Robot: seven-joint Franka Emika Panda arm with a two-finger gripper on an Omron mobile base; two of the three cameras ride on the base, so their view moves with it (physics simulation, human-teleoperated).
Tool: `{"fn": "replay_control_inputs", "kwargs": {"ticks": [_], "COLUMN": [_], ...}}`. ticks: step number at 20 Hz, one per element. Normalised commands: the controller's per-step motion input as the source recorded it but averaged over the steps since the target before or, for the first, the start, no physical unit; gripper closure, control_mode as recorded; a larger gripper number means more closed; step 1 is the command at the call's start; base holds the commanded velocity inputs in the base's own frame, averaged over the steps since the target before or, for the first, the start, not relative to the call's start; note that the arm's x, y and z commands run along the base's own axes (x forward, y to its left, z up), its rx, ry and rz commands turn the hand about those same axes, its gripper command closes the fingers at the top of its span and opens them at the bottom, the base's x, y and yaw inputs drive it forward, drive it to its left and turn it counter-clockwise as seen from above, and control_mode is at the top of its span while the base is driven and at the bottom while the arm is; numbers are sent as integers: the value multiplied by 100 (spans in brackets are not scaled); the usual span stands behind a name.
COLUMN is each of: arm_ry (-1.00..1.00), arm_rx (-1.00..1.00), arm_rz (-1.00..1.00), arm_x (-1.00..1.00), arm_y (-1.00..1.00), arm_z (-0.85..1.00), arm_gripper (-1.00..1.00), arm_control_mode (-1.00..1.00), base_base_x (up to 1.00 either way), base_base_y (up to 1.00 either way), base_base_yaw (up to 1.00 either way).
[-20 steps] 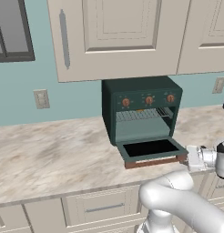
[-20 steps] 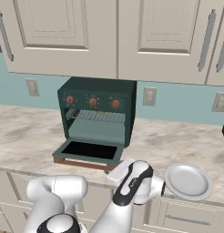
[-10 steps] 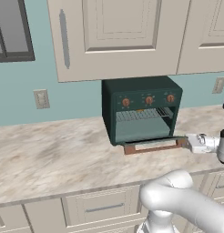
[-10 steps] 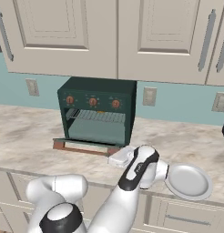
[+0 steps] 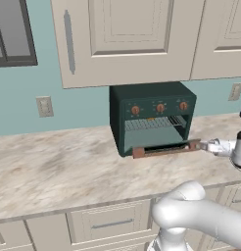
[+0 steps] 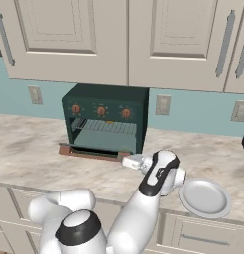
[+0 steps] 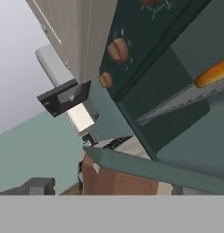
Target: Pick up the bagel from the plate, place it on the toaster oven rack, close the door, and set the timer.
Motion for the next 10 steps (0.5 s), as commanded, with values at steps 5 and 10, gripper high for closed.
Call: {"fn": "replay_control_inputs", "kwargs": {"ticks": [5, 10], "arm_ry": [-26, -28], "arm_rx": [11, 9], "arm_rz": [1, 0], "arm_x": [39, 35], "arm_y": [100, 100], "arm_z": [69, 82], "arm_gripper": [-100, -100], "arm_control_mode": [-100, -100], "base_base_x": [0, 0], "base_base_y": [0, 0], "base_base_yaw": [0, 0]}}
